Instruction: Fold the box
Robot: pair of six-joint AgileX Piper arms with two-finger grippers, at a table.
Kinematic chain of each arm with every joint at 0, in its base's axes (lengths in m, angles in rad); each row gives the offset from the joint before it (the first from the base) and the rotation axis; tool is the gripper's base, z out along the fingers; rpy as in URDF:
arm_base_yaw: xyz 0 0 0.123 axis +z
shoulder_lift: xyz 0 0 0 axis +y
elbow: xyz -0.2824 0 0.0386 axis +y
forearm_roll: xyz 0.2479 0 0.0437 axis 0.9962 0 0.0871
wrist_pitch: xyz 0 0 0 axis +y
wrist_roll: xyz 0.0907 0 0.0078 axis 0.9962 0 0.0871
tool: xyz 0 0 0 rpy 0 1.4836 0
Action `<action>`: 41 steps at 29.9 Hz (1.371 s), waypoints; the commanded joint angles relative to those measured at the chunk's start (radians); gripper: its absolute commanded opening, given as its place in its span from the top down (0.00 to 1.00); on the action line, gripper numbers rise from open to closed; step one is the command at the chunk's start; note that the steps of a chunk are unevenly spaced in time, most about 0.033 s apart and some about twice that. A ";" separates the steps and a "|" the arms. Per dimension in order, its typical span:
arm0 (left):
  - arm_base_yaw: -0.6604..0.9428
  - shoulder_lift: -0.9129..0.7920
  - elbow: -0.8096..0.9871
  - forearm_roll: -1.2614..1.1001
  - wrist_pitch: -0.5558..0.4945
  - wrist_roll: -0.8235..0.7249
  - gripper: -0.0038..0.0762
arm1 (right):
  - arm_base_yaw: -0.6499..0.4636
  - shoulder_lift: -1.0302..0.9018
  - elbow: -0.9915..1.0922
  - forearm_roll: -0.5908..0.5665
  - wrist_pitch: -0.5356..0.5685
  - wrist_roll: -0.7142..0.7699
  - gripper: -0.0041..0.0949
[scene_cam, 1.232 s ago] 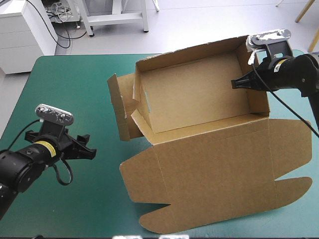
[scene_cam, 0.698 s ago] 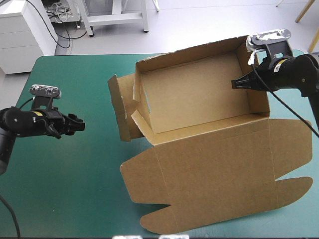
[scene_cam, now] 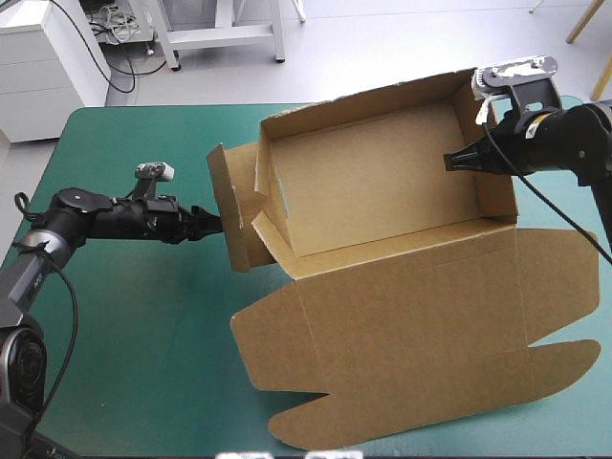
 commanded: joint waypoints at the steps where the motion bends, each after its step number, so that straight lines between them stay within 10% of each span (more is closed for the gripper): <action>1: -0.028 -0.043 -0.032 -0.199 0.055 0.083 0.40 | -0.005 -0.020 -0.028 0.000 -0.059 0.011 0.98; 9: -0.053 -0.057 -0.032 -0.309 0.222 0.149 0.41 | -0.005 0.025 -0.028 0.000 -0.059 0.011 0.98; 41: -0.111 -0.126 -0.032 -0.618 0.335 0.186 0.43 | -0.003 0.155 -0.028 0.007 -0.101 -0.006 0.98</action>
